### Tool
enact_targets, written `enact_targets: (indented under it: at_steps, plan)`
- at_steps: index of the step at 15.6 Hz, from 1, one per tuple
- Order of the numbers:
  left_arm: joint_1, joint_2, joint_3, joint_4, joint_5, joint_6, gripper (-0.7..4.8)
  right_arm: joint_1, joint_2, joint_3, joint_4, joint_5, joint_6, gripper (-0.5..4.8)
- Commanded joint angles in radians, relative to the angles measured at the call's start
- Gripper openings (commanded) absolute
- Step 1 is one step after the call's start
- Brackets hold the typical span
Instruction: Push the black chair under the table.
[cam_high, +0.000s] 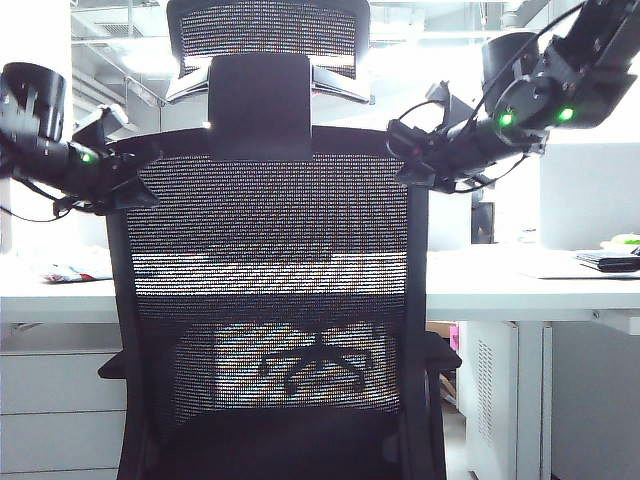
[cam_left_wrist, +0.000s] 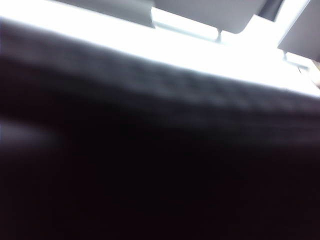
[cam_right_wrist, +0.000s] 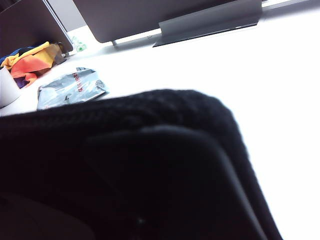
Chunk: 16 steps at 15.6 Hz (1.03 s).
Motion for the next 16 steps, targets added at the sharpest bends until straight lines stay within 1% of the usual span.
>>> enact_targets:
  at_steps: [1, 2, 7, 8, 10, 12, 13, 14, 15, 16]
  plan:
    - [-0.002, -0.077, -0.046, -0.040, 0.014, 0.039, -0.06, 0.016, -0.079, -0.069, 0.019, 0.040, 0.003, -0.09]
    - [-0.002, -0.104, -0.072, -0.039, 0.006, 0.043, -0.06, 0.018, -0.101, -0.095, 0.019, 0.043, 0.003, -0.09]
    - [-0.003, -0.295, -0.303, -0.034, 0.004, 0.036, -0.06, 0.033, -0.307, -0.311, 0.017, 0.043, 0.010, -0.09]
    - [-0.003, -0.385, -0.402, -0.044, 0.003, 0.034, -0.06, 0.035, -0.409, -0.398, 0.009, 0.043, 0.051, -0.09]
    - [-0.002, -0.536, -0.537, -0.057, 0.003, -0.016, -0.06, 0.035, -0.584, -0.514, -0.026, 0.045, 0.109, -0.09]
    - [-0.004, -0.746, -0.671, -0.075, 0.003, -0.064, -0.06, 0.035, -0.785, -0.586, -0.160, 0.095, 0.100, -0.09]
    - [-0.005, -0.863, -0.730, -0.083, -0.002, -0.071, -0.06, 0.034, -0.882, -0.607, -0.227, 0.108, 0.095, -0.09]
    - [-0.005, -1.079, -0.805, -0.135, -0.046, -0.070, -0.06, 0.032, -1.030, -0.623, -0.334, 0.125, 0.036, -0.09]
    - [-0.005, -1.179, -0.828, -0.171, -0.070, -0.070, -0.06, 0.032, -1.104, -0.624, -0.395, 0.151, -0.019, -0.09]
    - [-0.005, -1.259, -0.843, -0.205, -0.086, -0.067, -0.06, 0.032, -1.169, -0.624, -0.447, 0.165, -0.050, -0.09]
